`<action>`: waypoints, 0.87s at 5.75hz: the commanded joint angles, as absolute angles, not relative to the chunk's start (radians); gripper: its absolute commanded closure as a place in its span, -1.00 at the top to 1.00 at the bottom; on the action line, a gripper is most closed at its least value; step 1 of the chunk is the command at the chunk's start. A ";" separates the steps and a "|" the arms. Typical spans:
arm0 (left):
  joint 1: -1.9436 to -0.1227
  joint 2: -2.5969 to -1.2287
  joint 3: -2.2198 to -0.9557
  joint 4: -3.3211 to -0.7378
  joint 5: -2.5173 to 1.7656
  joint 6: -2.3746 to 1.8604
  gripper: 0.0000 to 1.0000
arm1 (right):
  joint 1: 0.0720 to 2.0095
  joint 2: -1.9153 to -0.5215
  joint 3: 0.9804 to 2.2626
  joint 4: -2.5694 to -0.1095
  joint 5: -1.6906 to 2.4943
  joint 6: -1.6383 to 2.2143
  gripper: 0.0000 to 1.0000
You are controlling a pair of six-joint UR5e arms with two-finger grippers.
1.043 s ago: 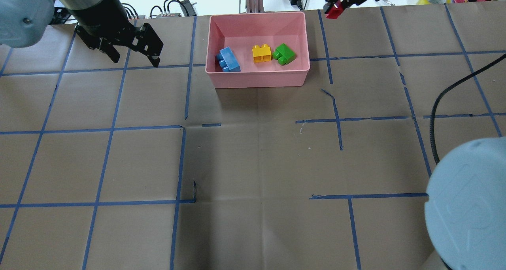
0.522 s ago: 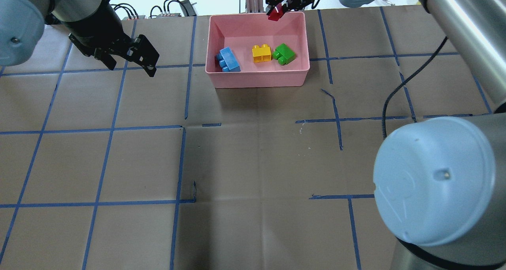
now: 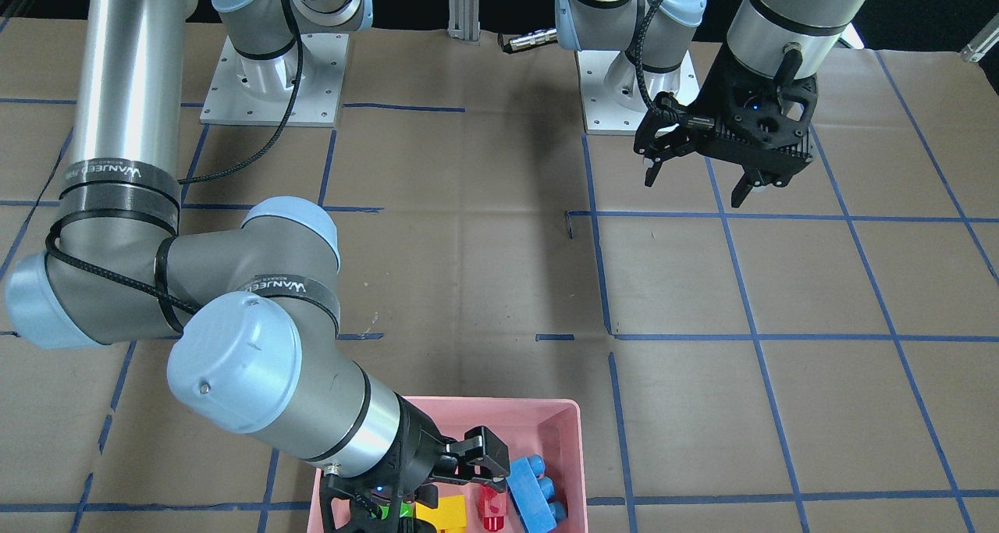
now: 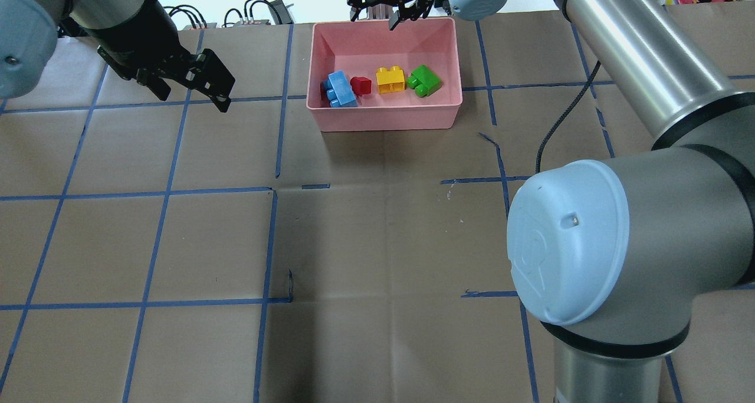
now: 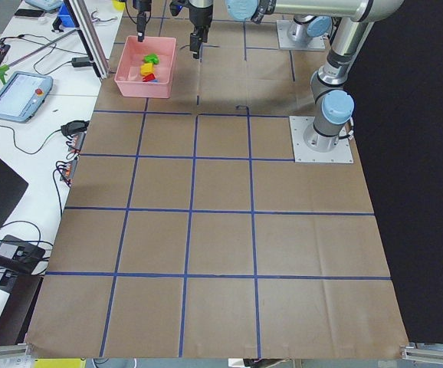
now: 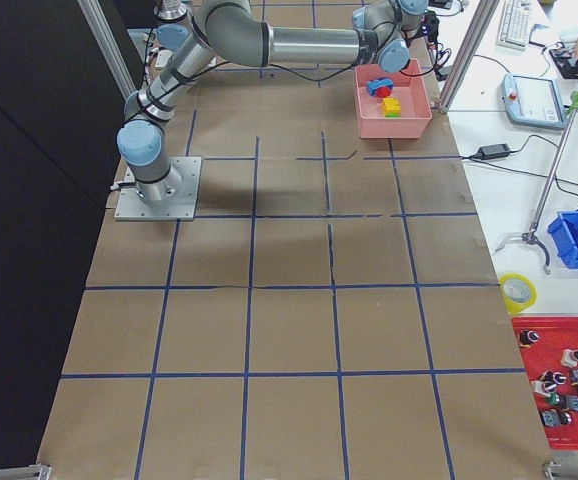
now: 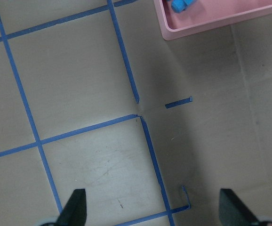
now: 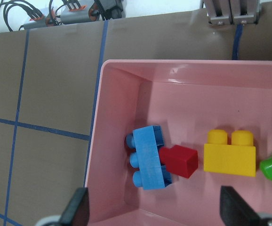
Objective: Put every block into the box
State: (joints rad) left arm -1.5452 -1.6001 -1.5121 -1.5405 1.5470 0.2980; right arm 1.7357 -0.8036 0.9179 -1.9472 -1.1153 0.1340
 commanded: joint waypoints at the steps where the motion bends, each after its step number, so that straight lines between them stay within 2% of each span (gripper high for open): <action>1: -1.545 -1.600 -1.511 -1.540 1.546 0.298 0.98 | 1.712 -0.874 0.928 -1.787 -1.127 0.094 1.00; 5: -1.546 -1.600 -1.525 -1.540 1.548 0.258 0.98 | 1.652 -1.082 0.928 -1.307 -1.378 -0.110 1.00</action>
State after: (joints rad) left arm -1.5450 -1.6000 -1.5199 -1.5401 1.5477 0.2767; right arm 1.6547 -1.0209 0.9282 -1.4372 -1.3036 -0.0908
